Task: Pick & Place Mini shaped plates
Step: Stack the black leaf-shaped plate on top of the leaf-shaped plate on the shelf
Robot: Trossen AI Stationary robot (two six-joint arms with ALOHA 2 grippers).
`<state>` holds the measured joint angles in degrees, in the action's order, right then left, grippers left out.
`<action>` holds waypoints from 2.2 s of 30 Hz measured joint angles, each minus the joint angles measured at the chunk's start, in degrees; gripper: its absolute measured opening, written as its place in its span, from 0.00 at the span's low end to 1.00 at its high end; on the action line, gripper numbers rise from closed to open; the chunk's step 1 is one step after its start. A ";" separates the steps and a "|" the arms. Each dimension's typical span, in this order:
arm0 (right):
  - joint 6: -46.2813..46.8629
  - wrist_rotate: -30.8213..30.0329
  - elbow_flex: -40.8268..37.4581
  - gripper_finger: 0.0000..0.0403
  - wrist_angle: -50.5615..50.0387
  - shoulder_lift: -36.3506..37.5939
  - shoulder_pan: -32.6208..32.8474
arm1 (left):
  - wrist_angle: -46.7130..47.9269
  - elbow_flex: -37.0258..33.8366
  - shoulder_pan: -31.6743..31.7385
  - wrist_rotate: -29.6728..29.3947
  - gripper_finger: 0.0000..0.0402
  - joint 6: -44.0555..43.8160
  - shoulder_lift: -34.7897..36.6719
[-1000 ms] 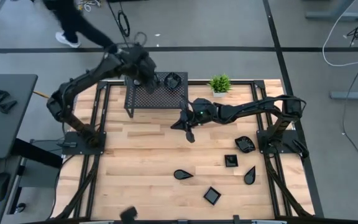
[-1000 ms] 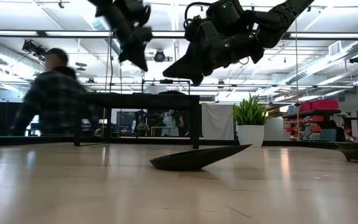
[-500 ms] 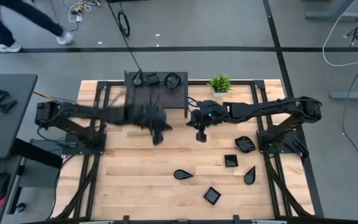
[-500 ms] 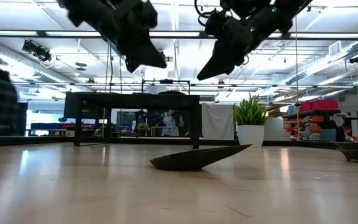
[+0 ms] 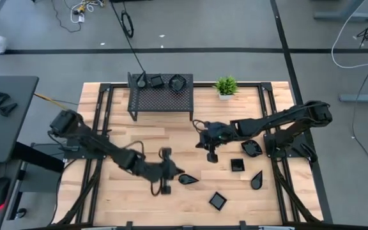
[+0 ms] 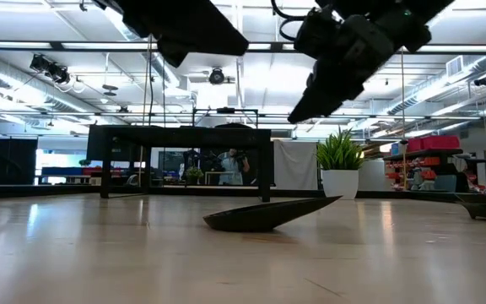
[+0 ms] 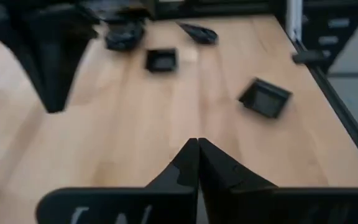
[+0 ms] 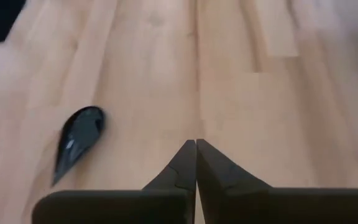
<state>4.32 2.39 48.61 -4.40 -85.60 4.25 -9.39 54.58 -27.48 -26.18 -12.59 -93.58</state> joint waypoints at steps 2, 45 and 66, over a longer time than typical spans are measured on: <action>2.31 0.00 -1.37 0.03 1.80 0.00 1.40 | 0.35 1.99 -1.96 0.00 0.02 -0.24 -3.14; 35.75 -9.51 -12.43 0.36 -48.71 11.69 27.57 | -1.42 19.30 -3.51 -8.04 0.06 -7.82 -22.55; 36.80 -13.33 -18.73 0.03 -45.40 11.69 19.65 | 0.01 19.28 -4.30 -5.04 0.06 -11.43 -22.53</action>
<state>41.12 -10.94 29.88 -49.80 -73.91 23.90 -9.38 73.87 -31.79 -31.22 -24.02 -116.11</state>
